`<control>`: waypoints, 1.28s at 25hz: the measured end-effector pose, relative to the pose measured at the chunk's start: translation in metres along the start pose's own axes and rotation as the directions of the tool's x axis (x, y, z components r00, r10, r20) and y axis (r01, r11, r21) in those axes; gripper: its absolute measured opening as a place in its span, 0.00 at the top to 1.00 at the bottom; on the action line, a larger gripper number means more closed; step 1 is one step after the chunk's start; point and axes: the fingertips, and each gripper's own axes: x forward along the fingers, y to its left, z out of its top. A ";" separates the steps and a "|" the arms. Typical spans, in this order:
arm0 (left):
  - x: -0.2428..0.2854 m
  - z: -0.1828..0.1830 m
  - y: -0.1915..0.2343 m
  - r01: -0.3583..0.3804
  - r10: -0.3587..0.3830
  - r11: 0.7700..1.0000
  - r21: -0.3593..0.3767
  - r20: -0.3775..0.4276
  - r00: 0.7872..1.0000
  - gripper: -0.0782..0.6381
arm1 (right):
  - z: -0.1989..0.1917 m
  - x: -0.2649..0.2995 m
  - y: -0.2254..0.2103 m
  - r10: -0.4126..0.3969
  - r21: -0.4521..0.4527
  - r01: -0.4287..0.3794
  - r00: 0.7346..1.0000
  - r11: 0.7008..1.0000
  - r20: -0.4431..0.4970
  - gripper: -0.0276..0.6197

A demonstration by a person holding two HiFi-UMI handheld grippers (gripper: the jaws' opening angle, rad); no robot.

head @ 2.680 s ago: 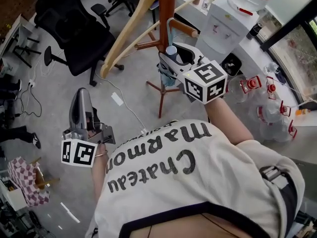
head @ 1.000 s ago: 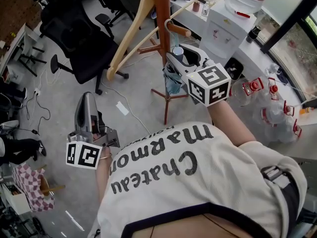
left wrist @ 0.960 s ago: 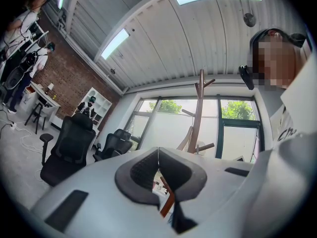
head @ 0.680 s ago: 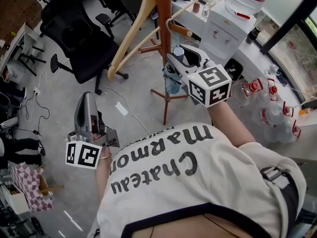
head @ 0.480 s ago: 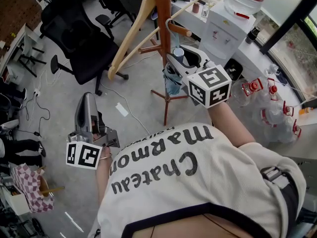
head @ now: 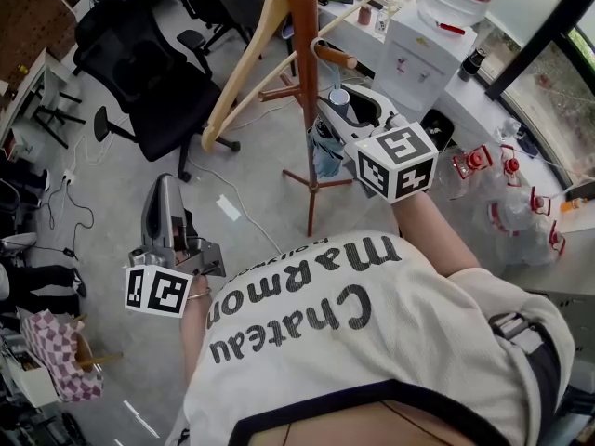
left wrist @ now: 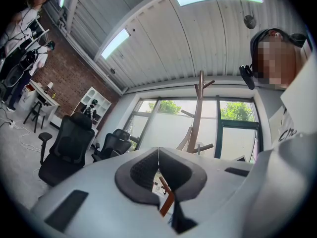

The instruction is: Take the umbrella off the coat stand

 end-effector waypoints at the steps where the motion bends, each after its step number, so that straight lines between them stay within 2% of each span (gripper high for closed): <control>1: 0.000 0.000 0.000 0.001 -0.001 1.000 -0.001 0.001 1.000 0.86 | 0.001 -0.001 0.000 -0.002 -0.002 0.002 1.000 1.000 0.002 0.70; 32: -0.001 0.001 -0.001 0.059 -0.059 0.998 -0.016 -0.004 0.998 0.86 | 0.009 -0.022 0.004 -0.050 -0.014 0.050 0.999 0.999 0.018 0.70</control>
